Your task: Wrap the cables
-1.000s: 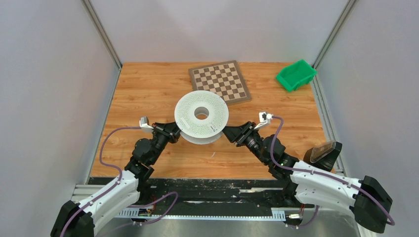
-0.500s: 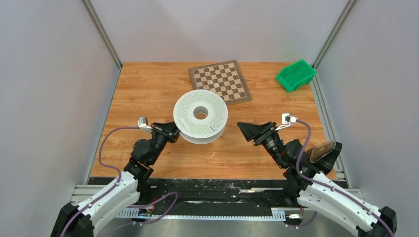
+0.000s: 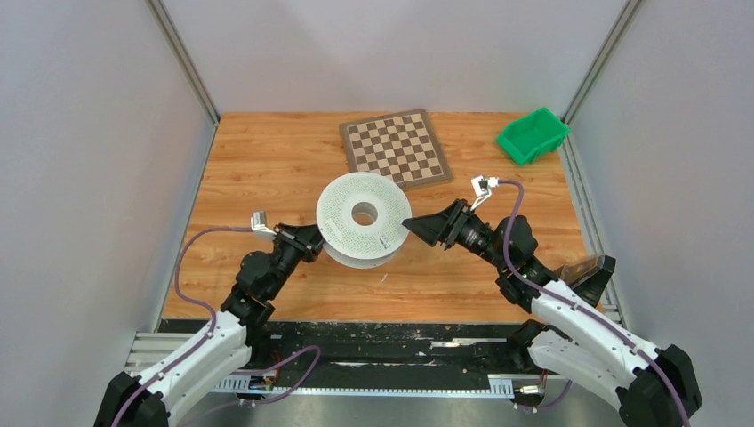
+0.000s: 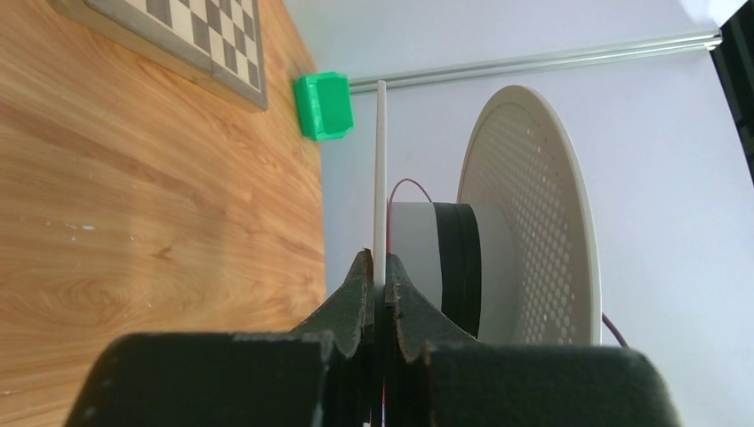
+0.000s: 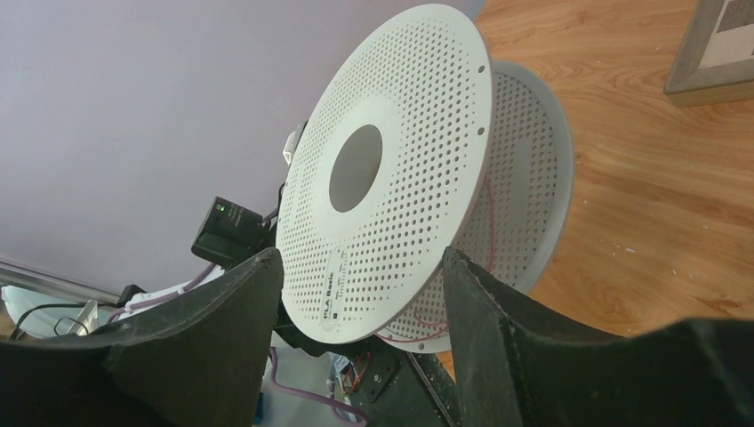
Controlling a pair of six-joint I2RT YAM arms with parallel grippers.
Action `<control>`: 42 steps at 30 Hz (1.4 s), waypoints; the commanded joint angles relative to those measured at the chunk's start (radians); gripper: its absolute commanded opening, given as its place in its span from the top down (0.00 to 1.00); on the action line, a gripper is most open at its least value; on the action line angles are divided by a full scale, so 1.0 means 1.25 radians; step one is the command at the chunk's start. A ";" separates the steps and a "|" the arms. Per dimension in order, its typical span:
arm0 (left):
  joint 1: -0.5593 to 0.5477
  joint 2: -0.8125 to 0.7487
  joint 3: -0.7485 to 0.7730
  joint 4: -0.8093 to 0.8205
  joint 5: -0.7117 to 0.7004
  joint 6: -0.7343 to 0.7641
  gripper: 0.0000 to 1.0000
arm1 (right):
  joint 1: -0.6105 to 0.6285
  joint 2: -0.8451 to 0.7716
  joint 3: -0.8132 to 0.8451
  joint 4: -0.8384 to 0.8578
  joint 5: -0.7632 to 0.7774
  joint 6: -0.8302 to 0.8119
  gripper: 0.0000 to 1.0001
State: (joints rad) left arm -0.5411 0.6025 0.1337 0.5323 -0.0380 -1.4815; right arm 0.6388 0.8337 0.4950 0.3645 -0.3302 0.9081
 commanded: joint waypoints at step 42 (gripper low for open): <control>-0.008 -0.011 -0.009 0.098 0.057 -0.013 1.00 | -0.055 0.107 -0.148 0.404 -0.052 0.310 0.66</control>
State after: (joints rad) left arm -0.5495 0.5964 0.1169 0.5358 0.0189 -1.4754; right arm 0.5732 0.9363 0.3141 0.7101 -0.3687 1.2217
